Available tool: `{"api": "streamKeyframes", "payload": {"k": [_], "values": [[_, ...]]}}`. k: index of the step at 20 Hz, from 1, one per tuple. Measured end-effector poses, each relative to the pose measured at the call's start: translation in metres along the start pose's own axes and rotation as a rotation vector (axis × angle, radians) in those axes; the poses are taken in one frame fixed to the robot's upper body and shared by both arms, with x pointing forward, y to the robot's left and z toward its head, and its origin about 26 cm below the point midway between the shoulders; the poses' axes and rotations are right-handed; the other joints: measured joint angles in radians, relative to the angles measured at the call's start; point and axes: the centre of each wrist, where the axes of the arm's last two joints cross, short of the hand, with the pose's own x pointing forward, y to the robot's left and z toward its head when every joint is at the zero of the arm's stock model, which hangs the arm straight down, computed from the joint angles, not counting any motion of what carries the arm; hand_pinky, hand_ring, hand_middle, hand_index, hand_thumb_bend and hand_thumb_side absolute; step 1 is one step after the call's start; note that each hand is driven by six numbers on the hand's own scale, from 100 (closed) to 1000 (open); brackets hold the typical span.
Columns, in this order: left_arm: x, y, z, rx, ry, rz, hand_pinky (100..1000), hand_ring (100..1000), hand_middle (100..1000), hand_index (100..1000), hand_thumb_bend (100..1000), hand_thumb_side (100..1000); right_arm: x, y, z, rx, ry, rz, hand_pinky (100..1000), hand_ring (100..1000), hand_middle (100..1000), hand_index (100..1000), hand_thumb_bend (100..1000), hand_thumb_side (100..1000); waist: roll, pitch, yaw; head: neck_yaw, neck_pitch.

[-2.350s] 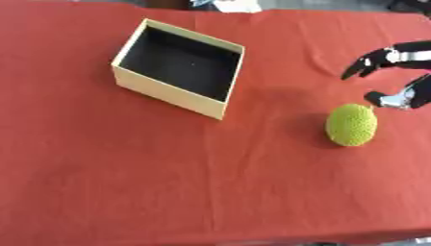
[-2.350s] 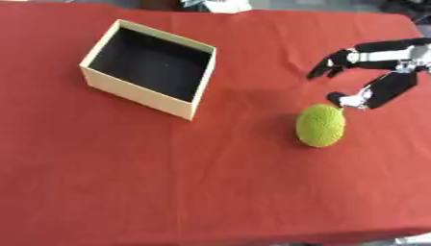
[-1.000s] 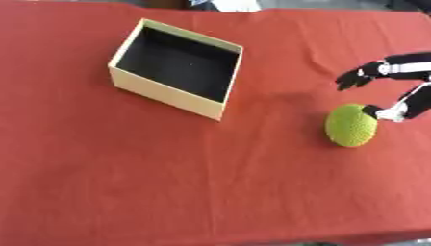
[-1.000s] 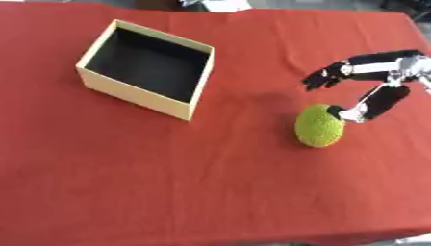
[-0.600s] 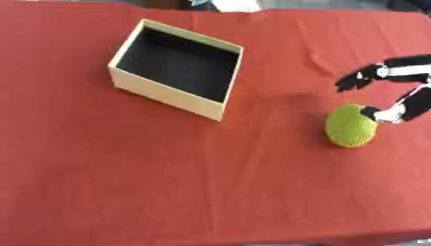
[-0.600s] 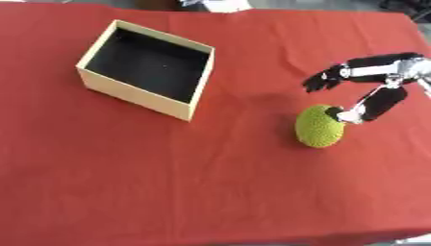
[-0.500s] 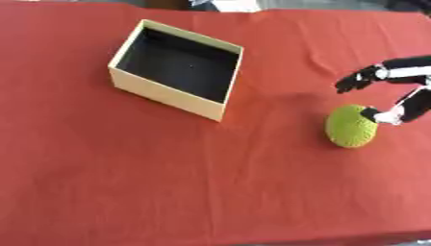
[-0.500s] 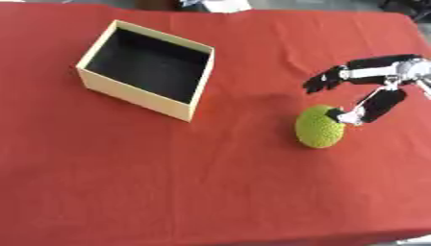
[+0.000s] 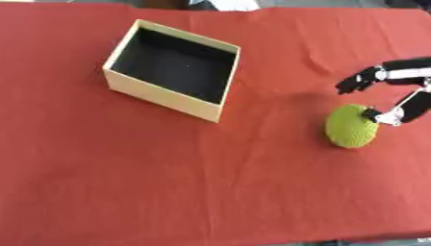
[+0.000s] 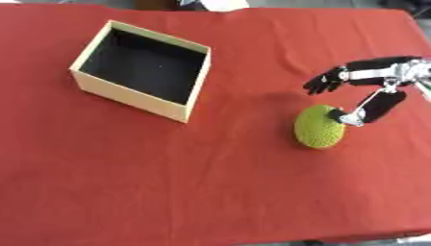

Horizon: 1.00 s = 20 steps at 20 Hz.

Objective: Pick up objects on the table and place them in the box.

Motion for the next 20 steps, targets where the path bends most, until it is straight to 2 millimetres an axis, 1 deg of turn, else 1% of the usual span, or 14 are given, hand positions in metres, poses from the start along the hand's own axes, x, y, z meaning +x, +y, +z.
{"api": "streamKeyframes", "payload": {"k": [5, 7, 10, 13, 20], "values": [[-0.0005, -0.0011, 0.0010, 0.004, 0.001, 0.001, 562, 879, 885, 660, 154, 733, -0.0001, -0.0008, 0.0010, -0.009, -0.003, 0.002, 892, 907, 859, 996, 100, 100, 0.004, 0.002, -0.004, 0.004, -0.007], [-0.0005, -0.0011, 0.0011, 0.004, 0.001, -0.001, 562, 879, 886, 660, 154, 733, 0.0000, -0.0009, 0.0010, -0.016, -0.012, 0.000, 890, 902, 837, 970, 100, 100, 0.003, 0.002, -0.006, 0.005, -0.007], [-0.0005, -0.0010, 0.0012, 0.003, 0.001, -0.003, 562, 880, 886, 660, 153, 733, 0.0007, -0.0012, 0.0010, -0.032, -0.034, -0.006, 883, 888, 778, 924, 100, 100, 0.003, 0.002, -0.008, 0.005, -0.007], [-0.0005, -0.0010, 0.0013, 0.003, 0.002, -0.003, 562, 880, 886, 660, 152, 732, 0.0014, -0.0014, 0.0008, -0.045, -0.049, -0.003, 876, 880, 752, 902, 100, 100, 0.003, 0.002, -0.009, 0.005, -0.007], [-0.0005, -0.0010, 0.0013, 0.003, 0.002, -0.003, 562, 880, 887, 660, 152, 731, 0.0022, 0.0012, -0.0027, -0.033, -0.057, -0.001, 879, 889, 758, 902, 100, 100, 0.003, 0.002, -0.006, 0.006, -0.007]]}}
